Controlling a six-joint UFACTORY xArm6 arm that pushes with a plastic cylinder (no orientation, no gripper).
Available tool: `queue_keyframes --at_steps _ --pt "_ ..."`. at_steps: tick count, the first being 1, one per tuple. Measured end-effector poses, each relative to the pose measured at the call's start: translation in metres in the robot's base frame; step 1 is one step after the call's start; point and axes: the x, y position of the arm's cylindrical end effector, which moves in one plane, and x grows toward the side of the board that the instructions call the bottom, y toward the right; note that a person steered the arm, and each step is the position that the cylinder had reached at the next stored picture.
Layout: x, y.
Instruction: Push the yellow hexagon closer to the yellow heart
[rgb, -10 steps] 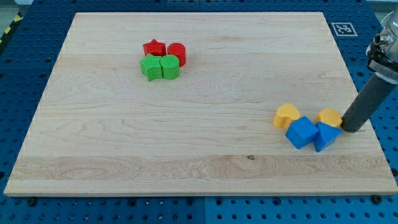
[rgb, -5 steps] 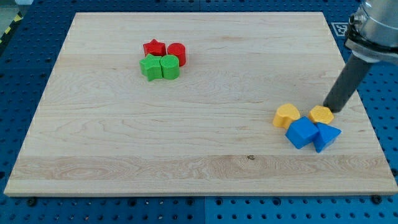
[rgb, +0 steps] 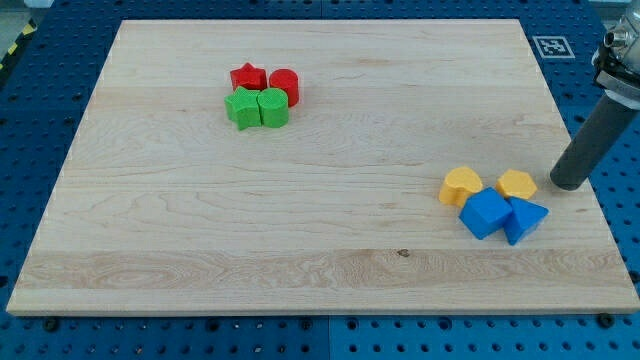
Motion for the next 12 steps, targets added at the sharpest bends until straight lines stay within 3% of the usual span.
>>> queue_keyframes --at_steps 3,5,9,12 --pt "0.043 0.004" --pt "0.021 -0.007" --pt "0.020 -0.046" --pt "-0.032 -0.046"
